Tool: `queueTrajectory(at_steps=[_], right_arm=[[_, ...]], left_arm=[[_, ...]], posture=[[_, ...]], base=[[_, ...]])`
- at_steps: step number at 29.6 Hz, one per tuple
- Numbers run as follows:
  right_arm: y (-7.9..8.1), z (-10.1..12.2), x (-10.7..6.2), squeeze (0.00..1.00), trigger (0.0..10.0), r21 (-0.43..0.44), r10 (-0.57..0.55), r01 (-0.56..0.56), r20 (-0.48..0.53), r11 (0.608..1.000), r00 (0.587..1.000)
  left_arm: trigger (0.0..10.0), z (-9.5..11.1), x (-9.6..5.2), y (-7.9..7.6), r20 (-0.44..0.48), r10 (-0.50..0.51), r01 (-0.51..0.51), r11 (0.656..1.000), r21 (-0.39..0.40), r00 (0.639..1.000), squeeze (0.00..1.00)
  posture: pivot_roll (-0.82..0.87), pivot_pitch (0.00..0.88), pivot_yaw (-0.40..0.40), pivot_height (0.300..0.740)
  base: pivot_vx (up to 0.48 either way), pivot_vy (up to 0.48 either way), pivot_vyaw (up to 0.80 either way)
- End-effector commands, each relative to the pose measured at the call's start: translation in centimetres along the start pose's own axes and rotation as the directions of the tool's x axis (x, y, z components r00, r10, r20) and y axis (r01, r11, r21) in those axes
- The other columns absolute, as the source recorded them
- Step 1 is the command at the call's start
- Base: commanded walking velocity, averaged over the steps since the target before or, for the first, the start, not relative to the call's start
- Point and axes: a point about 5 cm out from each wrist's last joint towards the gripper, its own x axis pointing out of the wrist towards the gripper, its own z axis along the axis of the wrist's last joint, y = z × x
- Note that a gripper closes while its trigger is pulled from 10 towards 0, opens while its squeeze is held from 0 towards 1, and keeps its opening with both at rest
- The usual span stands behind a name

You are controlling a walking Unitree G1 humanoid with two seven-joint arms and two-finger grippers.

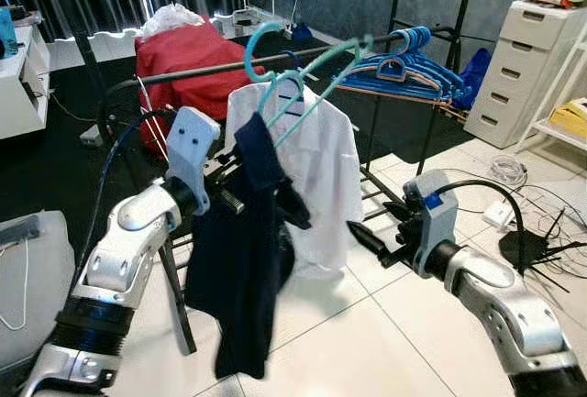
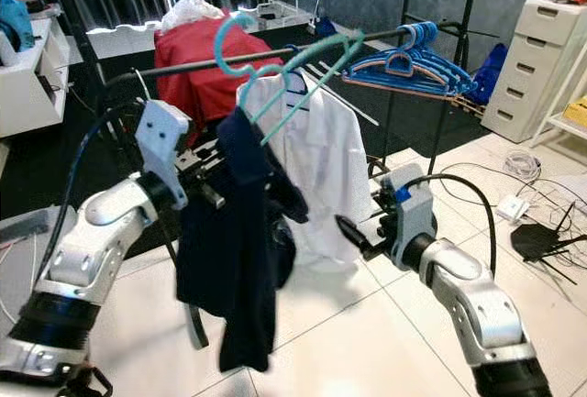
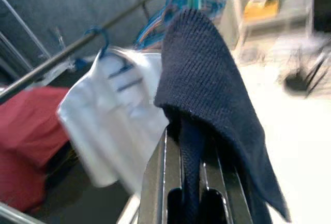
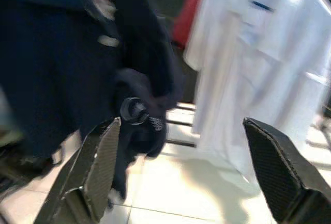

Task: Hang hanger

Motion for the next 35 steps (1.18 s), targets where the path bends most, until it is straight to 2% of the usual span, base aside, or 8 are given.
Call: queueTrajectory(at_steps=[1,9,10,16,21,28,31,35], right_arm=[[0.4,0.4,0.0,1.00,10.0,-0.007,0.037,-0.037,0.029,0.999,0.999],[0.3,2.0,-5.3,1.00,10.0,-0.110,0.184,-0.179,0.040,0.978,0.982],[-0.5,3.4,-6.3,0.00,10.0,-0.153,0.166,-0.155,0.067,0.976,0.984],[-2.2,6.0,-7.8,0.00,10.0,-0.291,0.086,-0.068,0.050,0.954,0.995],[-6.0,5.2,-8.2,0.00,10.0,-0.581,-0.219,0.038,-0.245,0.813,0.945],[-4.4,4.0,-6.8,0.00,10.0,-0.548,-0.125,-0.029,-0.242,0.836,0.962],[-1.3,3.7,-2.0,0.00,10.0,-0.259,-0.061,0.072,0.052,0.963,0.997],[-0.2,2.9,-0.8,0.00,10.0,-0.215,-0.046,0.059,0.065,0.975,0.997]], left_arm=[[10.0,0.2,-0.1,0.2,0.007,0.003,-0.003,0.999,0.048,1.000,0.00],[10.0,-2.6,-2.0,2.4,-0.260,0.005,0.124,0.871,0.475,0.966,0.00],[10.0,-3.0,-2.5,2.7,-0.315,-0.008,0.188,0.815,0.548,0.949,0.00],[10.0,-3.1,-2.8,2.6,-0.357,-0.050,0.274,0.742,0.612,0.933,0.00],[10.0,-1.4,-3.0,0.7,-0.333,-0.263,0.419,0.675,0.607,0.906,0.00],[10.0,-0.4,-3.1,-0.9,-0.266,-0.395,0.476,0.707,0.524,0.879,0.00],[10.0,0.0,-2.5,-2.8,-0.121,-0.444,0.457,0.820,0.346,0.888,0.00],[10.0,-0.3,-2.5,-3.9,-0.093,-0.472,0.478,0.833,0.278,0.877,0.00]], posture=[[-0.08,0.000,0.042,0.740],[-0.08,0.000,0.044,0.740],[-0.08,0.000,0.044,0.740],[-0.08,0.000,0.041,0.740],[-0.08,0.000,0.034,0.740],[-0.08,0.000,0.034,0.740],[-0.08,0.000,0.034,0.740],[-0.07,0.000,0.031,0.740]], base=[[0.000,0.000,0.00],[0.000,0.000,0.00],[0.000,0.000,0.00],[0.000,0.000,0.00],[0.000,0.000,0.00],[0.000,0.000,0.00],[0.000,0.000,0.00],[0.000,0.000,0.00]])
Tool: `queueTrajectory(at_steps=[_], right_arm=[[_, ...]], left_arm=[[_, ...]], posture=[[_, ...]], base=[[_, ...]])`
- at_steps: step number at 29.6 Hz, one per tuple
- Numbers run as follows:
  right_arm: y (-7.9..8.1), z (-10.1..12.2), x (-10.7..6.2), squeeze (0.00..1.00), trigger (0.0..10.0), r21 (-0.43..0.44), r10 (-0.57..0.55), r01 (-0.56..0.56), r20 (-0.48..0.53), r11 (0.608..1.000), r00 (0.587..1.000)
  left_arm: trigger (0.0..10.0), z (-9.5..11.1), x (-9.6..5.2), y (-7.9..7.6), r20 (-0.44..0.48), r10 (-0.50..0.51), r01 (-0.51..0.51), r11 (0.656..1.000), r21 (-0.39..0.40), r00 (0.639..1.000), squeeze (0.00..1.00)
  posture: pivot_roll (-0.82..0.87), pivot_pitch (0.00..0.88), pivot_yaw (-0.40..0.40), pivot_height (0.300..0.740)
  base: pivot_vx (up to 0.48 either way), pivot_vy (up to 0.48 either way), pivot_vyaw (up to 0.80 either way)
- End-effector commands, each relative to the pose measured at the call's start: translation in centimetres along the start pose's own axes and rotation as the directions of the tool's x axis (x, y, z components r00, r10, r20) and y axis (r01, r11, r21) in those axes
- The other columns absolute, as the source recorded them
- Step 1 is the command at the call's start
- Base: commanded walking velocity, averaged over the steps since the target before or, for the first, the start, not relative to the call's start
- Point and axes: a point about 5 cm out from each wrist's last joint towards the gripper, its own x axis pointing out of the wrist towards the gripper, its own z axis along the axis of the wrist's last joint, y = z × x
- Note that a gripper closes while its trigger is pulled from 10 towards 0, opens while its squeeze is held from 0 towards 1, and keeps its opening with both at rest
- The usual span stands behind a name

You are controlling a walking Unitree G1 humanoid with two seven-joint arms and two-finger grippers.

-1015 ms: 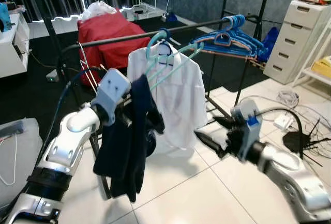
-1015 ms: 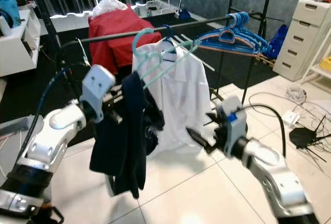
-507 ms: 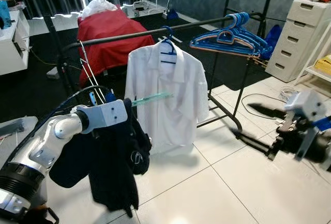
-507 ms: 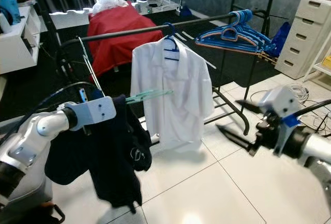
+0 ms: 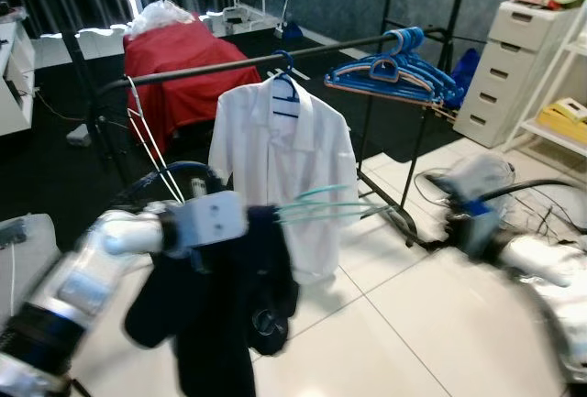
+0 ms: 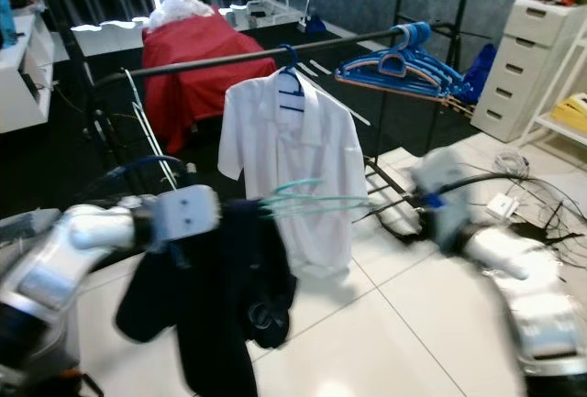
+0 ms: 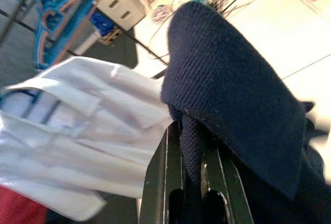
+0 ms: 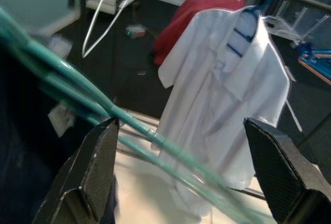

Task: Hang hanger

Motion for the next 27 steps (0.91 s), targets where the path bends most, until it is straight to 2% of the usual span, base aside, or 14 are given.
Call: queueTrajectory(at_steps=[1,2,3,4,5,7,9,13,16,19,20,22,25,27], right_arm=[[0.8,-0.6,0.5,0.00,10.0,0.004,0.020,-0.020,-0.023,1.000,1.000],[0.8,-0.6,0.5,0.00,10.0,0.004,0.020,-0.020,-0.023,1.000,1.000],[1.5,-0.8,0.9,0.00,10.0,-0.003,0.056,-0.056,-0.026,0.998,0.998],[1.5,-0.8,0.9,0.00,10.0,-0.003,0.056,-0.056,-0.026,0.998,0.998],[1.9,-0.7,1.0,0.00,10.0,-0.021,0.099,-0.100,-0.031,0.995,0.995],[2.0,-0.7,1.0,0.00,10.0,-0.050,0.139,-0.142,-0.055,0.989,0.989],[2.8,-1.3,0.9,0.00,10.0,-0.093,0.223,-0.236,-0.127,0.967,0.966],[3.2,-1.5,0.8,0.00,10.0,-0.099,0.251,-0.267,-0.147,0.959,0.957],[4.9,-1.7,0.5,0.00,10.0,-0.066,0.362,-0.376,-0.160,0.924,0.918],[4.9,-1.7,0.5,0.00,10.0,-0.066,0.362,-0.376,-0.160,0.924,0.918],[5.7,-1.8,0.3,0.00,10.0,-0.046,0.415,-0.427,-0.161,0.903,0.895],[6.0,-1.7,0.3,0.00,10.0,-0.034,0.430,-0.440,-0.158,0.897,0.889],[5.9,-1.6,0.5,0.00,10.0,-0.038,0.423,-0.434,-0.158,0.900,0.892],[5.5,-1.5,1.0,0.00,10.0,-0.058,0.376,-0.390,-0.163,0.919,0.912]], left_arm=[[10.0,0.2,0.3,-0.9,0.026,-0.029,0.030,0.999,-0.045,0.999,0.00],[10.0,0.2,0.3,-0.9,0.026,-0.029,0.030,0.999,-0.045,0.999,0.00],[10.0,-0.1,0.5,-2.0,0.018,-0.068,0.069,0.996,-0.059,0.997,0.00],[10.0,-0.1,0.5,-2.0,0.018,-0.068,0.069,0.996,-0.059,0.997,0.00],[10.0,-0.5,0.6,-2.8,-0.009,-0.107,0.106,0.993,-0.052,0.994,0.00],[10.0,-0.7,0.6,-3.1,-0.030,-0.129,0.128,0.991,-0.035,0.991,0.00],[10.0,-0.6,0.7,-3.2,-0.044,-0.159,0.159,0.987,-0.002,0.986,0.00],[10.0,-0.5,0.7,-3.2,-0.045,-0.167,0.167,0.986,0.008,0.985,0.00],[10.0,-0.5,0.8,-3.3,-0.071,-0.192,0.196,0.979,0.055,0.979,0.00],[10.0,-0.5,0.8,-3.3,-0.071,-0.192,0.196,0.979,0.055,0.979,0.00],[10.0,-0.3,1.0,-3.4,-0.079,-0.207,0.213,0.974,0.080,0.975,0.00],[10.0,-0.1,1.2,-3.4,-0.083,-0.220,0.229,0.968,0.105,0.972,0.00],[10.0,0.2,1.5,-3.5,-0.079,-0.229,0.237,0.964,0.117,0.970,0.00],[10.0,0.9,1.9,-3.4,-0.062,-0.236,0.242,0.961,0.136,0.970,0.00]], posture=[[-0.07,0.000,0.027,0.740],[-0.07,0.000,0.027,0.740],[-0.07,0.000,0.021,0.740],[-0.07,0.000,0.021,0.740],[-0.07,0.000,0.019,0.740],[-0.07,0.000,0.019,0.740],[-0.07,0.000,0.015,0.740],[-0.07,0.000,0.015,0.740],[-0.07,0.000,0.019,0.740],[-0.07,0.000,0.019,0.740],[-0.07,0.000,0.020,0.740],[-0.07,0.000,0.020,0.740],[-0.08,0.000,0.022,0.740],[-0.08,0.000,0.022,0.740]], base=[[0.000,0.000,0.00],[0.000,0.000,0.00],[0.000,0.000,0.00],[0.000,0.000,0.00],[0.000,0.000,0.00],[0.000,0.000,0.00],[0.000,0.000,0.00],[0.000,0.000,0.00],[0.000,0.000,0.00],[0.000,0.000,0.00],[0.000,0.000,0.00],[0.000,0.000,0.00],[0.000,0.000,0.00],[0.000,0.000,0.00]])
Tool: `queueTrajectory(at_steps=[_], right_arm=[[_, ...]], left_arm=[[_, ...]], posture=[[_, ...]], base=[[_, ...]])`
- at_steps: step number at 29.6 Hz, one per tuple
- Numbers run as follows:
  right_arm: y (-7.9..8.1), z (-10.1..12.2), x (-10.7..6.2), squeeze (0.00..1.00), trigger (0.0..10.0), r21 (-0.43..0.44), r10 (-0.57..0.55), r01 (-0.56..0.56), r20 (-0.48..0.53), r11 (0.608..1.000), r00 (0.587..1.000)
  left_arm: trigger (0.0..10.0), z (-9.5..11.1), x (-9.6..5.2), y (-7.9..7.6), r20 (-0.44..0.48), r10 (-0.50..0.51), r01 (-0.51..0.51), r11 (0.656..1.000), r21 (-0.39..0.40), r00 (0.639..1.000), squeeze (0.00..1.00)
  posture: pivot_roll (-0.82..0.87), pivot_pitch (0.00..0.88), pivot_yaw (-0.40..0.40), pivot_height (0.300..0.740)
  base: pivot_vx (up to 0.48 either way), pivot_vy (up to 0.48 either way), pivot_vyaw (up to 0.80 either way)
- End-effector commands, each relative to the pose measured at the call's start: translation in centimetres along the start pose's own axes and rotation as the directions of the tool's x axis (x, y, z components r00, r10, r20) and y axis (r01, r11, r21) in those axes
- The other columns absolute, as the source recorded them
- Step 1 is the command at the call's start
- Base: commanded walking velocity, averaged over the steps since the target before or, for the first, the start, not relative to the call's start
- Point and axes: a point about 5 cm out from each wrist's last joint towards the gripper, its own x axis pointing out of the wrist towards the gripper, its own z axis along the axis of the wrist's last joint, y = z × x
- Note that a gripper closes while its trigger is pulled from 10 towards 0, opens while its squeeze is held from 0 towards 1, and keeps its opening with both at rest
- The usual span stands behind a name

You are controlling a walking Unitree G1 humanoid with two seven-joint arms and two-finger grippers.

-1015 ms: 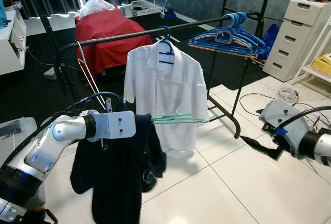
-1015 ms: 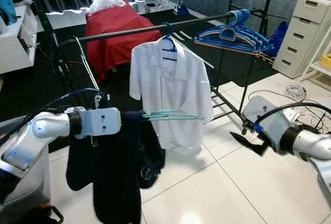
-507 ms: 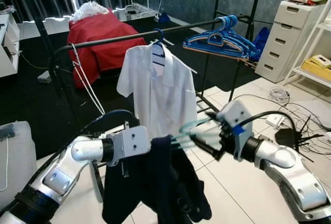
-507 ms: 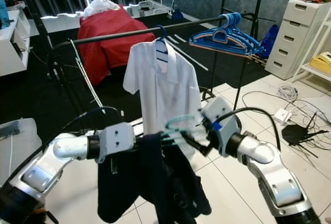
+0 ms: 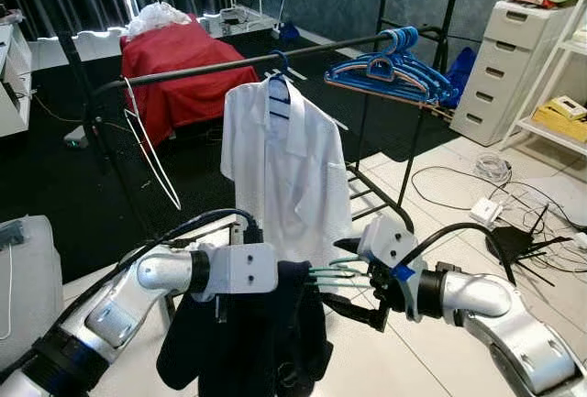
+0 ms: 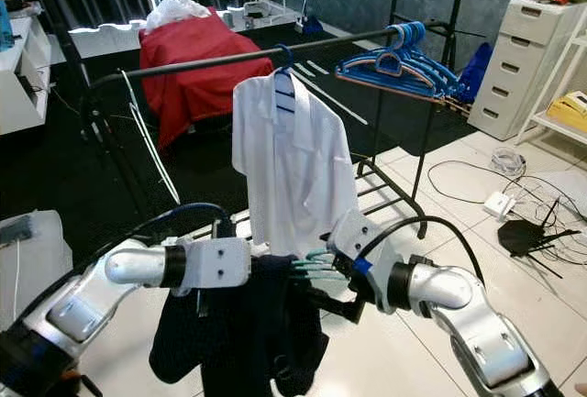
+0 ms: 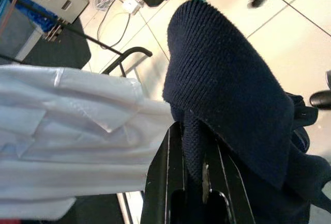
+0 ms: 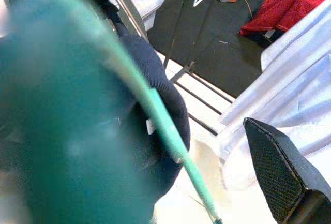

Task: Hang hanger

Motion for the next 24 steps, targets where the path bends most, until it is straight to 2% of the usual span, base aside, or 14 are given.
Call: queueTrajectory(at_steps=[1,6,7,8,24], right_arm=[[-0.2,0.2,0.4,0.00,10.0,-0.009,-0.020,0.019,-0.006,1.000,1.000],[-0.8,0.1,0.7,0.00,10.0,-0.020,-0.073,0.073,-0.020,0.997,0.997],[-1.0,0.1,0.7,0.00,2.0,-0.022,-0.082,0.081,-0.022,0.996,0.996],[-1.1,0.1,0.6,0.00,0.0,-0.025,-0.091,0.091,-0.033,0.996,0.995],[-0.1,0.0,0.5,0.00,0.0,-0.011,-0.038,0.037,-0.056,0.999,0.998]], left_arm=[[10.0,1.2,0.0,0.7,0.030,-0.007,0.005,0.998,0.062,1.000,0.00],[10.0,1.6,0.2,0.9,0.027,-0.013,0.011,0.996,0.090,1.000,0.00],[10.0,1.5,0.2,1.0,0.014,-0.014,0.013,0.995,0.102,1.000,0.00],[10.0,1.1,0.1,1.4,-0.022,-0.005,0.008,0.992,0.128,1.000,0.00],[10.0,0.5,-0.1,2.7,-0.080,0.040,-0.026,0.985,0.170,0.996,0.00]], posture=[[-0.08,0.000,0.022,0.740],[-0.08,0.000,0.024,0.740],[-0.08,0.000,0.024,0.740],[-0.08,0.000,0.027,0.740],[-0.09,0.000,0.032,0.740]], base=[[0.000,0.000,0.00],[0.000,0.000,0.00],[0.000,0.000,0.00],[0.000,0.000,0.00],[0.000,0.000,0.00]])
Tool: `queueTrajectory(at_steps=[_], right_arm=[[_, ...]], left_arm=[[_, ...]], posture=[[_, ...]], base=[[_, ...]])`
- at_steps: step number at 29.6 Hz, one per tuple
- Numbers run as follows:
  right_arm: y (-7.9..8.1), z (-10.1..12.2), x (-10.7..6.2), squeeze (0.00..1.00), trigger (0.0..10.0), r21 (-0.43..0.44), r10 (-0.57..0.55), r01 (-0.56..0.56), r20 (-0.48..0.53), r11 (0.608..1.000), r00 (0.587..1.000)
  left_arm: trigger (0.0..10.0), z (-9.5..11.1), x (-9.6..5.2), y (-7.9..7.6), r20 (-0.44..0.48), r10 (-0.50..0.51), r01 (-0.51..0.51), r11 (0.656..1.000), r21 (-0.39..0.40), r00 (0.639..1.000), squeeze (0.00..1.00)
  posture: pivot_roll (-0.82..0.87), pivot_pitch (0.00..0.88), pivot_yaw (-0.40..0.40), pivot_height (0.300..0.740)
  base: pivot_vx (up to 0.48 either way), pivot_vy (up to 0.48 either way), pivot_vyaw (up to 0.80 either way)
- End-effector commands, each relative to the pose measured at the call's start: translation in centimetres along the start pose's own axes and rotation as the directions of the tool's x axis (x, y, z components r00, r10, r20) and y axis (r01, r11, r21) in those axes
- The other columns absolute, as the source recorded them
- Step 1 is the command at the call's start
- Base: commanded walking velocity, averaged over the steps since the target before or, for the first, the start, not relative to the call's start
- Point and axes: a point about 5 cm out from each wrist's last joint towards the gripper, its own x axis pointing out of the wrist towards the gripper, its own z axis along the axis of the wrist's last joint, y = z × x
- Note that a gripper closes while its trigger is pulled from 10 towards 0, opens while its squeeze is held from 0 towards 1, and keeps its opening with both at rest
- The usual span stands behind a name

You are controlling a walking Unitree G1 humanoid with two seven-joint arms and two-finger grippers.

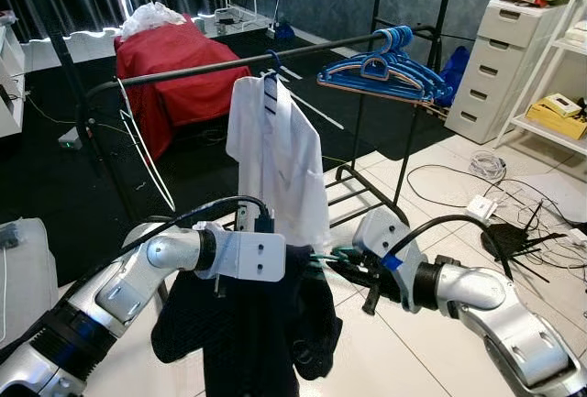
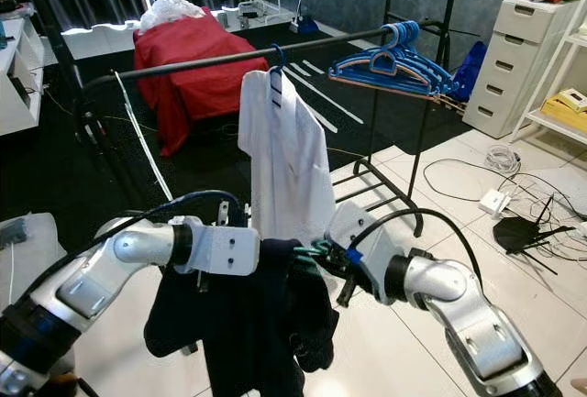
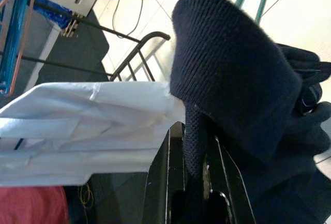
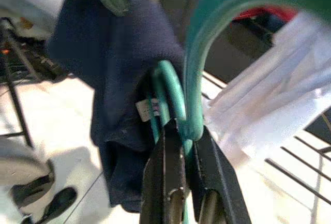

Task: Hang hanger

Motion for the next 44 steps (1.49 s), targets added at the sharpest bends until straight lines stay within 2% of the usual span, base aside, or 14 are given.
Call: queueTrajectory(at_steps=[1,5,6,7,8,24,25,26,27,28,32,33,35,44], right_arm=[[0.0,0.4,0.0,0.00,0.0,0.005,-0.010,0.010,0.018,1.000,1.000],[-1.1,0.4,0.2,0.00,0.0,-0.003,-0.112,0.112,0.032,0.994,0.993],[-1.9,0.8,0.1,0.00,0.0,-0.002,-0.167,0.168,0.066,0.986,0.984],[-2.0,0.9,0.1,0.00,0.0,0.000,-0.177,0.178,0.073,0.984,0.981],[-2.2,1.1,0.0,0.00,0.0,-0.004,-0.189,0.190,0.088,0.982,0.978],[-3.2,3.0,-0.7,0.00,0.0,0.003,-0.250,0.255,0.214,0.967,0.944],[-3.9,4.0,-1.3,0.00,0.0,0.031,-0.286,0.289,0.288,0.957,0.914],[-3.9,4.0,-1.3,0.00,0.0,0.031,-0.286,0.289,0.288,0.957,0.914],[-4.5,5.0,-2.0,0.00,0.0,0.075,-0.311,0.305,0.364,0.949,0.878],[-4.5,5.0,-2.0,0.00,0.0,0.075,-0.311,0.305,0.364,0.949,0.878],[-6.0,7.4,-5.1,0.00,0.0,0.270,-0.361,0.242,0.624,0.932,0.693],[-6.0,7.4,-5.1,0.00,0.0,0.270,-0.361,0.242,0.624,0.932,0.693],[-6.4,7.8,-5.9,0.00,0.0,0.296,-0.364,0.217,0.669,0.930,0.648],[-6.4,8.4,-6.8,0.00,0.0,0.276,-0.304,0.142,0.737,0.951,0.603]], left_arm=[[10.0,0.3,-0.2,0.6,0.005,0.014,-0.015,0.999,0.042,1.000,0.00],[10.0,1.1,-0.4,1.5,0.048,0.056,-0.058,0.998,0.037,0.997,0.00],[10.0,1.9,-0.7,1.5,0.111,0.029,-0.026,0.999,-0.031,0.993,0.48],[10.0,2.1,-0.8,1.5,0.127,0.020,-0.014,0.999,-0.048,0.992,0.48],[10.0,2.3,-0.9,1.4,0.147,-0.001,0.010,0.998,-0.065,0.989,1.00],[10.0,2.1,-2.3,3.9,0.157,0.175,-0.165,0.983,-0.075,0.972,1.00],[10.0,1.9,-2.7,4.9,0.154,0.274,-0.252,0.956,-0.149,0.949,0.31],[10.0,1.9,-2.7,4.9,0.154,0.274,-0.252,0.956,-0.149,0.949,0.31],[10.0,1.6,-2.9,5.8,0.160,0.378,-0.331,0.907,-0.259,0.912,0.00],[10.0,1.6,-2.9,5.8,0.160,0.378,-0.331,0.907,-0.259,0.912,0.00],[10.0,0.1,-1.8,5.8,0.046,0.629,-0.405,0.552,-0.729,0.776,0.00],[10.0,0.1,-1.8,5.8,0.046,0.629,-0.405,0.552,-0.729,0.776,0.00],[10.0,-0.3,-1.2,5.0,-0.005,0.648,-0.375,0.434,-0.819,0.762,0.00],[10.0,0.0,-0.7,4.4,-0.022,0.672,-0.278,0.277,-0.920,0.741,0.00]], posture=[[-0.09,0.000,0.032,0.740],[-0.09,0.000,0.032,0.740],[-0.09,0.000,0.033,0.740],[-0.09,0.000,0.033,0.740],[-0.09,0.000,0.035,0.740],[-0.09,0.000,0.040,0.740],[-0.09,0.000,0.044,0.740],[-0.09,0.000,0.044,0.740],[-0.08,0.000,0.045,0.740],[-0.08,0.000,0.045,0.740],[-0.08,0.000,0.046,0.740],[-0.08,0.000,0.046,0.740],[-0.08,0.000,0.046,0.740],[-0.06,0.000,0.050,0.740]], base=[[0.000,0.000,0.00],[0.000,0.000,0.00],[0.000,0.000,0.00],[0.000,0.000,0.00],[0.000,0.000,0.00],[0.000,0.000,0.00],[0.000,0.000,0.00],[0.000,0.000,0.00],[0.000,0.000,0.00],[0.000,0.000,0.00],[0.000,0.000,0.00],[0.000,0.000,0.00],[0.000,0.000,0.00],[0.000,0.000,0.00]])
